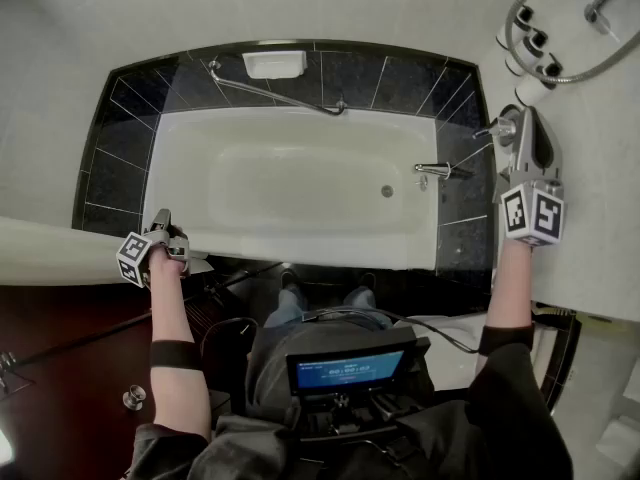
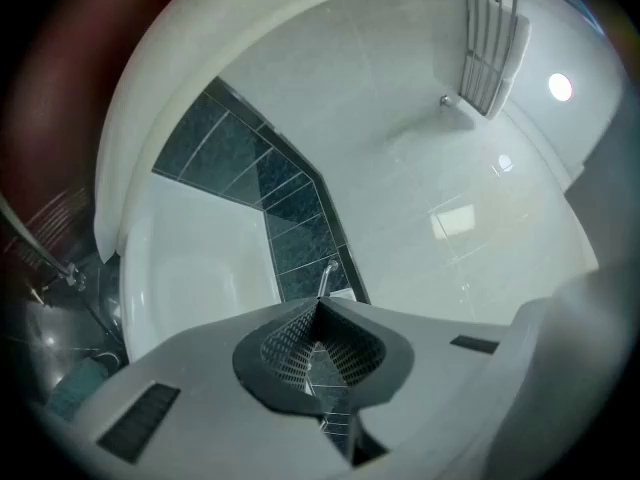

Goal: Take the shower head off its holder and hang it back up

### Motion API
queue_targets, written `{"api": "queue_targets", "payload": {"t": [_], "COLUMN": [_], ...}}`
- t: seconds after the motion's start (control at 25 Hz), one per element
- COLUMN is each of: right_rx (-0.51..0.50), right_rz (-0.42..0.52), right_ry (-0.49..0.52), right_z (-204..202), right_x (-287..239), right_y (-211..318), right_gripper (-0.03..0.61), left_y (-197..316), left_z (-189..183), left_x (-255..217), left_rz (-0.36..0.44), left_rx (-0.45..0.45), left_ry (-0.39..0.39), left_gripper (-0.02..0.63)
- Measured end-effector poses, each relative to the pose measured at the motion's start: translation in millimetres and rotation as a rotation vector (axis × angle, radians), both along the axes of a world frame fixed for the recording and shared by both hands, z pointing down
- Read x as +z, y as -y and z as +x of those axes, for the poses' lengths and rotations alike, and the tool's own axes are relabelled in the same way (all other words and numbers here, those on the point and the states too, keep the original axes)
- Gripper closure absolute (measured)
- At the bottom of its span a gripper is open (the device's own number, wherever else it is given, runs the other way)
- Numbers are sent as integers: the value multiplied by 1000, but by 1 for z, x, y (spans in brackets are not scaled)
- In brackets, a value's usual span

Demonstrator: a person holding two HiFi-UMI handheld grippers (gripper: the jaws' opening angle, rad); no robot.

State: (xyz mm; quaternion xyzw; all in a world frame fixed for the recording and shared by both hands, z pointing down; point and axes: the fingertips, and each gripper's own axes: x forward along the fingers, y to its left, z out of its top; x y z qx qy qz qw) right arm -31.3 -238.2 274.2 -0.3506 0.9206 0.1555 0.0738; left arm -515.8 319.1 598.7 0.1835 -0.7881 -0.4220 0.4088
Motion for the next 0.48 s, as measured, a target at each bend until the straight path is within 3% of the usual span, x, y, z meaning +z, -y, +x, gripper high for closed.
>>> {"api": "queue_targets", "payload": {"t": [0.2, 0.48], "right_rx": [6, 21], "right_rz": [-27, -75], "right_ry": [-22, -73], "right_z": [5, 13], "right_x": [10, 26], "right_y": [6, 9], "right_gripper": [558, 558], "left_y": [17, 79], "left_z": [-7, -16], "left_x": [-26, -86], "left_rz": [-57, -178], "left_rx": [64, 247], "left_ry": [108, 382], "left_gripper": [614, 614]}}
